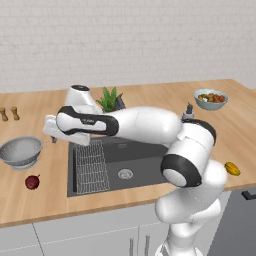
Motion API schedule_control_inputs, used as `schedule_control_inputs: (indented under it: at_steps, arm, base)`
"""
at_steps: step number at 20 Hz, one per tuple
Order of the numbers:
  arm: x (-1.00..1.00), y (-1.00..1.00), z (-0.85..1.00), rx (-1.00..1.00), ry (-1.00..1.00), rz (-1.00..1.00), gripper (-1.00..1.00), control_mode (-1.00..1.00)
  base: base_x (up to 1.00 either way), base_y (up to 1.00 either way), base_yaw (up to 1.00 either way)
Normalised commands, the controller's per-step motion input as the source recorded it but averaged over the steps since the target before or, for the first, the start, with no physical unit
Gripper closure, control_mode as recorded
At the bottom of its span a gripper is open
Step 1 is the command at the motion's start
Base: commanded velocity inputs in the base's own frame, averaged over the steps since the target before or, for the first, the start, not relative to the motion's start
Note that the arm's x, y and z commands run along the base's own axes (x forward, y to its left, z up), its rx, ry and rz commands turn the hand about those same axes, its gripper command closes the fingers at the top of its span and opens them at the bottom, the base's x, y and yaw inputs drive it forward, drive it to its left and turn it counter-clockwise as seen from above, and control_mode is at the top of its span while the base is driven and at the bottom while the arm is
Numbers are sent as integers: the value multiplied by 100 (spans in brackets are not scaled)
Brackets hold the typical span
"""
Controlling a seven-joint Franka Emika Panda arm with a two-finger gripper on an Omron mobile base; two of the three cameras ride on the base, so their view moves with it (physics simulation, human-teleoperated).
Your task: Put the colander in the sink, put the pear, mango in the colander, and turn on the sink faucet and pour water over the colander.
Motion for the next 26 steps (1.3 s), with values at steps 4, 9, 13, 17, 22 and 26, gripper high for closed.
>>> schedule_control_inputs:
  at_steps: [4, 9, 13, 17, 22, 26]
  arm:
    - [19, 48, -24, 0, 0, 0, -100, -100]
    - [29, 31, -11, 0, 0, -14, -100, -100]
    - [38, 29, -10, 0, 1, -23, -100, -100]
    - [42, 38, -16, 0, 2, -16, -100, -100]
    - [32, 39, -21, 0, 1, -3, -100, -100]
    - [31, 18, -11, 0, 3, 0, -100, -100]
  base:
    - [0, 0, 0]
    - [0, 0, 0]
    - [0, 0, 0]
    - [0, 0, 0]
    - [0, 0, 0]
    - [0, 0, 0]
